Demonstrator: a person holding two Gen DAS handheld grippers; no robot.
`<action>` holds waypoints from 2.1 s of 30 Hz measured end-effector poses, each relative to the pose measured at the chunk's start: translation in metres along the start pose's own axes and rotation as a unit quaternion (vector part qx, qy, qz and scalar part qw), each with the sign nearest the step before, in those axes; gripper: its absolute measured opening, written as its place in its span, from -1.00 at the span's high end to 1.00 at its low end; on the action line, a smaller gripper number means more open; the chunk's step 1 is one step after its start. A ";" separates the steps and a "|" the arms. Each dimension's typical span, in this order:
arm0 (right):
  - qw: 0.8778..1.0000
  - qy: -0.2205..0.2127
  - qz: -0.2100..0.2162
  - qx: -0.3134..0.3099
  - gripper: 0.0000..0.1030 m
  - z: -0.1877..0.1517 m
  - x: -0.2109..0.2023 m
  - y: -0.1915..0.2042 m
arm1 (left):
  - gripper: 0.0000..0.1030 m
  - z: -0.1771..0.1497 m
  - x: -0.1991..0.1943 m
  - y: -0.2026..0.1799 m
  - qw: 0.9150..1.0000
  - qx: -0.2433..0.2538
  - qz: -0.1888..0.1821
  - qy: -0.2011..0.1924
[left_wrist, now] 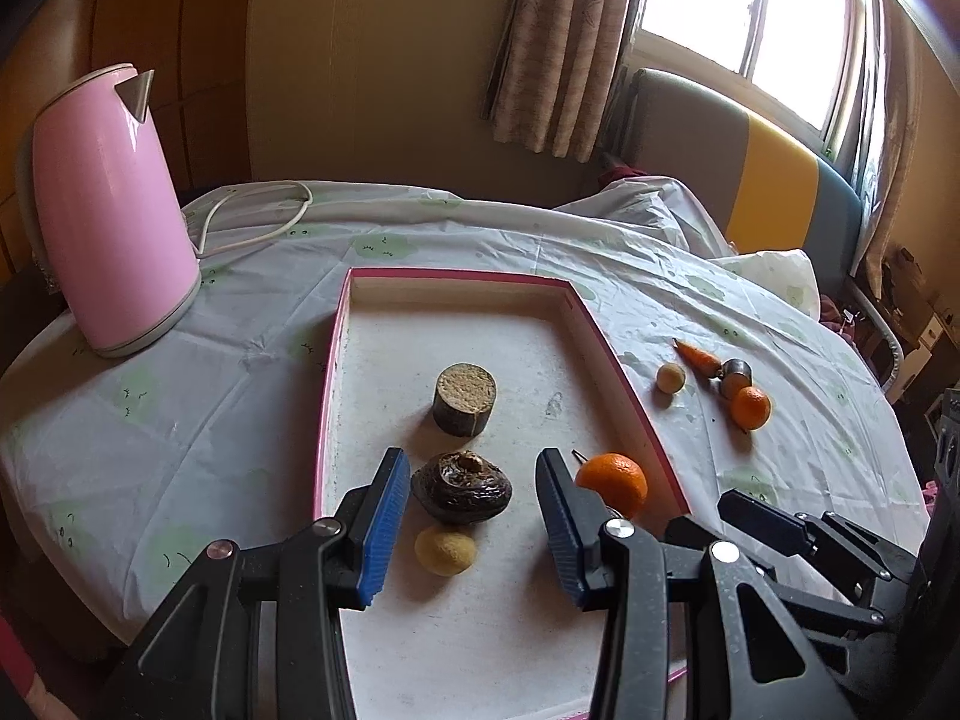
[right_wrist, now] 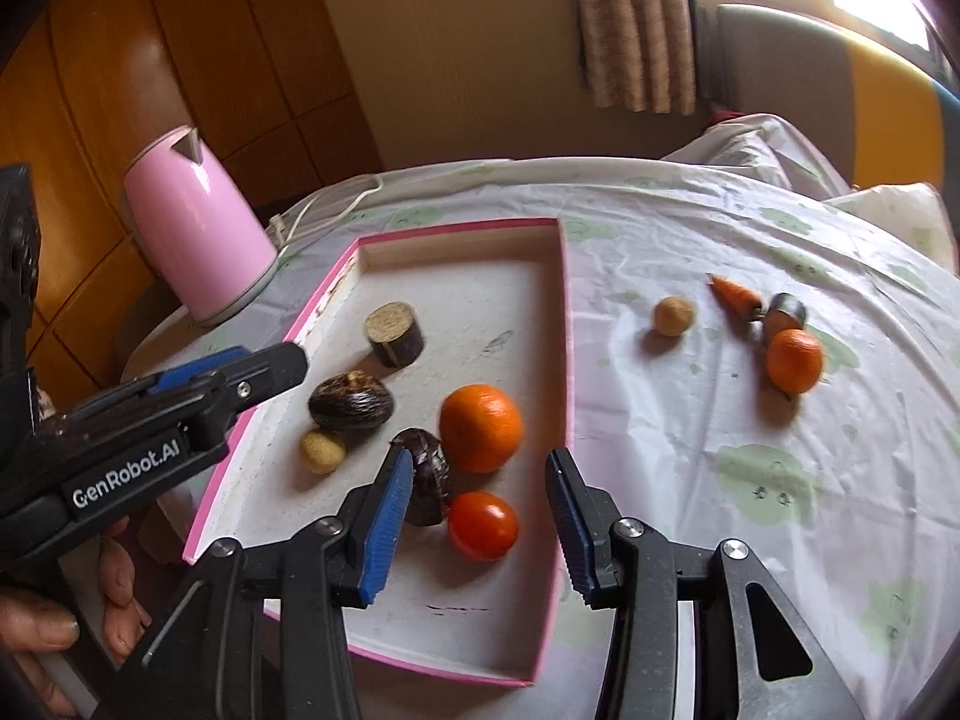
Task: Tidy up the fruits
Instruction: 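Lower the dark root into the tray with the right gripper and open, then move both open grippers back toward the loose fruit on the cloth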
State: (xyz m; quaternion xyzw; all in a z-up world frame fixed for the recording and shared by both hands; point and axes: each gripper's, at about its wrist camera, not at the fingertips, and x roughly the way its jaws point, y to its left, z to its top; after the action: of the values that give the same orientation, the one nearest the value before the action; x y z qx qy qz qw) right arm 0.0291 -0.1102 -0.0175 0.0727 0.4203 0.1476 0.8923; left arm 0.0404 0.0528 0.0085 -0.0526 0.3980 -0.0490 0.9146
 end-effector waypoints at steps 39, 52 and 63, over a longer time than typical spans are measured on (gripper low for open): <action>0.982 -0.019 -0.117 0.147 -0.01 0.008 -0.017 -0.150 | 0.14 0.004 0.026 -0.101 0.990 0.099 -0.093 0.041; 0.985 -0.018 -0.115 0.129 -0.10 0.027 -0.005 -0.163 | 0.30 0.055 0.080 -0.140 0.981 0.119 -0.139 0.069; 0.984 -0.022 -0.112 0.139 -0.09 0.036 -0.003 -0.182 | 0.30 0.061 0.150 -0.166 0.977 0.144 -0.087 0.131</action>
State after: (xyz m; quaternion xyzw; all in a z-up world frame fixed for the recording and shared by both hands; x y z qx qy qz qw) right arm 0.0922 -0.2833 -0.0387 0.1524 0.4226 -0.0146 0.8933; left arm 0.1789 -0.1274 -0.0364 0.0521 0.4970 -0.1917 0.8447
